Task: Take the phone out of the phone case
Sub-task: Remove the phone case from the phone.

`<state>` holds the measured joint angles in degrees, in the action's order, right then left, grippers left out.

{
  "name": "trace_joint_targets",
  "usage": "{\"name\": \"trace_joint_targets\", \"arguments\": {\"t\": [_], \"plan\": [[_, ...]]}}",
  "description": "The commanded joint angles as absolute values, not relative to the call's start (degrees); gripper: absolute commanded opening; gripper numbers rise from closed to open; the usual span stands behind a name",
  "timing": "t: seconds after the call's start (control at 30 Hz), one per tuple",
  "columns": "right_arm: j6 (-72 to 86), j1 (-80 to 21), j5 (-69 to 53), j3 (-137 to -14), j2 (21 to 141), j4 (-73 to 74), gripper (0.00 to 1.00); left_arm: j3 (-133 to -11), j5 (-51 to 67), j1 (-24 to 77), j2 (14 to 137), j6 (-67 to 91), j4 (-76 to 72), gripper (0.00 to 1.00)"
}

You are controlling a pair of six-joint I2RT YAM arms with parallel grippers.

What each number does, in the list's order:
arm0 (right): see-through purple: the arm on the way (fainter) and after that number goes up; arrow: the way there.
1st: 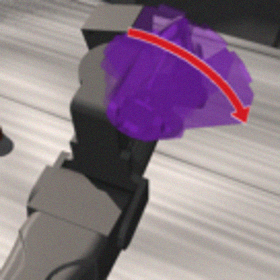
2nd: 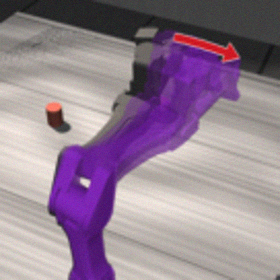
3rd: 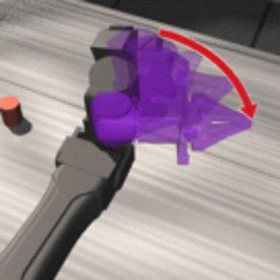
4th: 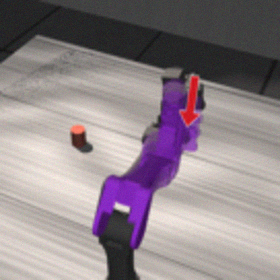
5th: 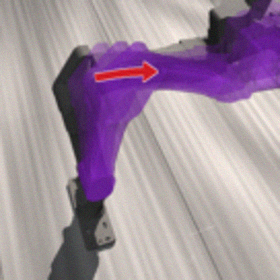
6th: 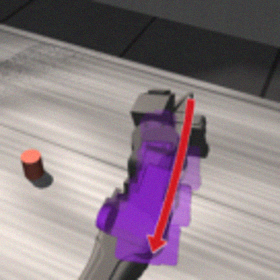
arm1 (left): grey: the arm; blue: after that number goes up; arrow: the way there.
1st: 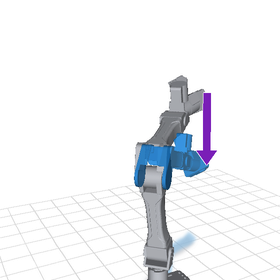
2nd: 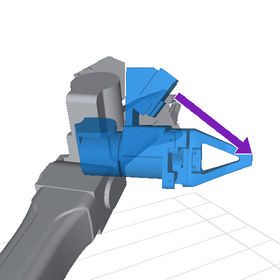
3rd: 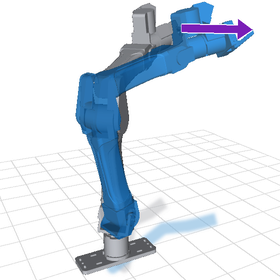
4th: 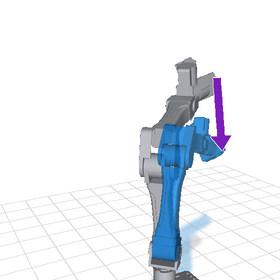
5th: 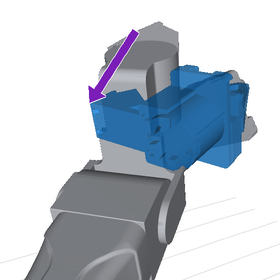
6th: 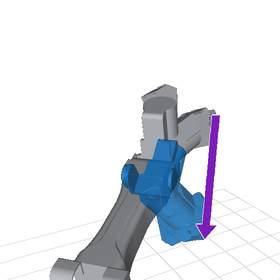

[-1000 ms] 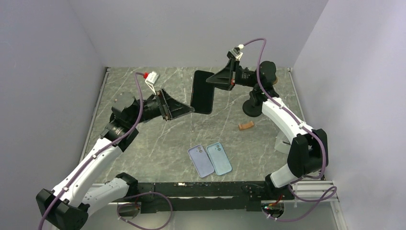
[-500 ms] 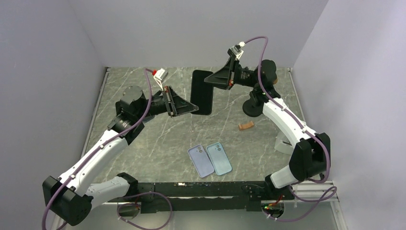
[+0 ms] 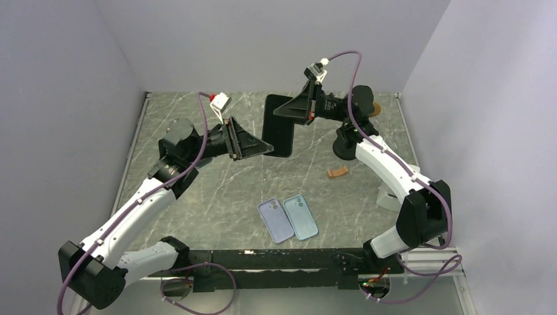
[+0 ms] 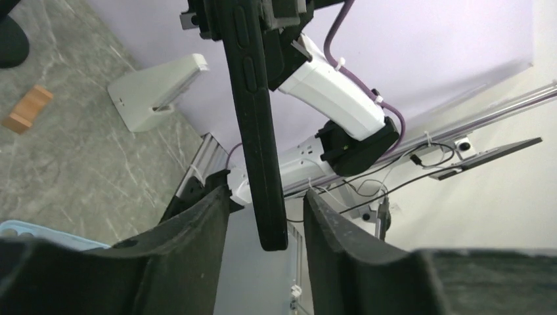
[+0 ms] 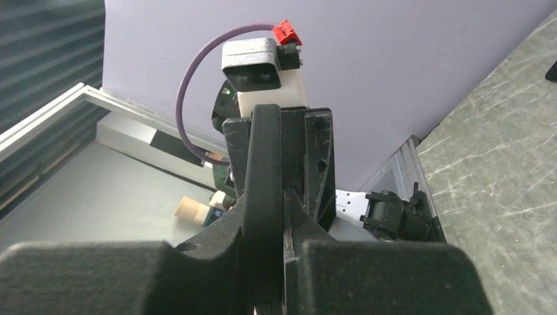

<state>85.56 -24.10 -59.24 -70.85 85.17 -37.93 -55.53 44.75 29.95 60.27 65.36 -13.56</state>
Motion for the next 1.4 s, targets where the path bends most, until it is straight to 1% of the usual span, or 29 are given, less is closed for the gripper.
{"name": "trace_joint_targets", "arguments": {"t": [0.0, 0.03, 0.07, 0.13, 0.2, 0.3, 0.43, 0.5, 0.57, 0.6, 0.67, 0.7, 0.73, 0.77, 0.83, 0.93, 1.0, 1.23, 1.37], "plan": [[92.2, -23.4, -59.5, -71.7, 85.3, -43.8, 0.00, -56.9, 44.6, 30.2, 57.6, 61.9, -12.3, 0.57], [92.8, -23.3, -59.7, -71.7, 85.4, -44.2, 0.00, -56.3, 43.9, 30.2, 56.8, 61.5, -11.6, 0.61], [93.5, -23.2, -60.0, -71.9, 85.6, -44.6, 0.00, -55.6, 43.6, 30.0, 56.0, 61.4, -11.3, 0.62], [94.3, -23.2, -60.2, -71.8, 85.8, -45.4, 0.00, -55.0, 43.8, 29.7, 55.2, 61.7, -11.7, 0.61], [95.2, -23.3, -60.5, -71.6, 86.1, -46.3, 0.00, -54.7, 44.4, 29.5, 55.0, 61.9, -12.1, 0.56], [95.4, -23.2, -60.4, -71.6, 86.0, -46.3, 0.00, -55.6, 45.2, 29.5, 55.6, 61.5, -11.7, 0.48], [93.2, -23.2, -60.2, -73.2, 85.5, -42.5, 0.00, -57.1, 46.1, 29.6, 57.1, 60.9, -11.3, 0.36], [93.0, -23.3, -60.0, -73.6, 85.4, -41.3, 0.00, -57.2, 46.8, 29.7, 57.8, 61.3, -13.1, 0.26], [93.8, -23.3, -60.2, -73.8, 85.5, -40.7, 0.00, -57.6, 47.6, 29.9, 58.2, 60.4, -13.8, 0.13], [94.4, -23.3, -60.3, -73.8, 85.6, -39.9, 0.00, -57.9, 48.0, 30.2, 58.3, 59.0, -13.4, 0.08], [96.3, -23.3, -61.5, -74.4, 86.1, -37.9, 0.00, -58.5, 49.3, 30.4, 57.9, 53.4, -11.0, 0.06], [97.9, -23.5, -62.8, -75.0, 86.6, -38.1, 0.00, -59.5, 49.3, 30.4, 57.8, 48.9, -6.6, 0.04], [100.2, -23.6, -63.8, -75.3, 87.1, -39.8, 0.00, -61.2, 49.1, 30.5, 57.7, 42.8, -1.7, 0.00], [103.2, -23.7, -64.7, -75.6, 87.6, -42.4, 0.00, -63.1, 48.3, 30.5, 57.7, 34.8, 4.3, 0.00], [109.5, -24.1, -66.1, -75.8, 88.4, -48.3, 0.00, -64.5, 47.8, 30.5, 57.4, 27.5, 9.4, 0.00], [120.6, -25.3, -66.2, -75.0, 89.8, -60.5, 0.00, -64.2, 48.9, 29.9, 57.8, 23.9, 9.3, 0.00], [124.4, -26.4, -65.7, -74.5, 90.3, -65.0, 0.00, -63.3, 51.5, 29.0, 59.3, 24.5, 6.7, 0.00], [127.1, -29.4, -64.3, -72.2, 90.3, -68.2, 0.00, -61.9, 54.1, 28.3, 61.2, 23.2, 3.2, 0.00], [127.8, -30.2, -63.7, -72.0, 90.7, -68.6, 0.00, -63.3, 54.2, 28.3, 61.6, 20.8, 5.4, 0.00]]}}
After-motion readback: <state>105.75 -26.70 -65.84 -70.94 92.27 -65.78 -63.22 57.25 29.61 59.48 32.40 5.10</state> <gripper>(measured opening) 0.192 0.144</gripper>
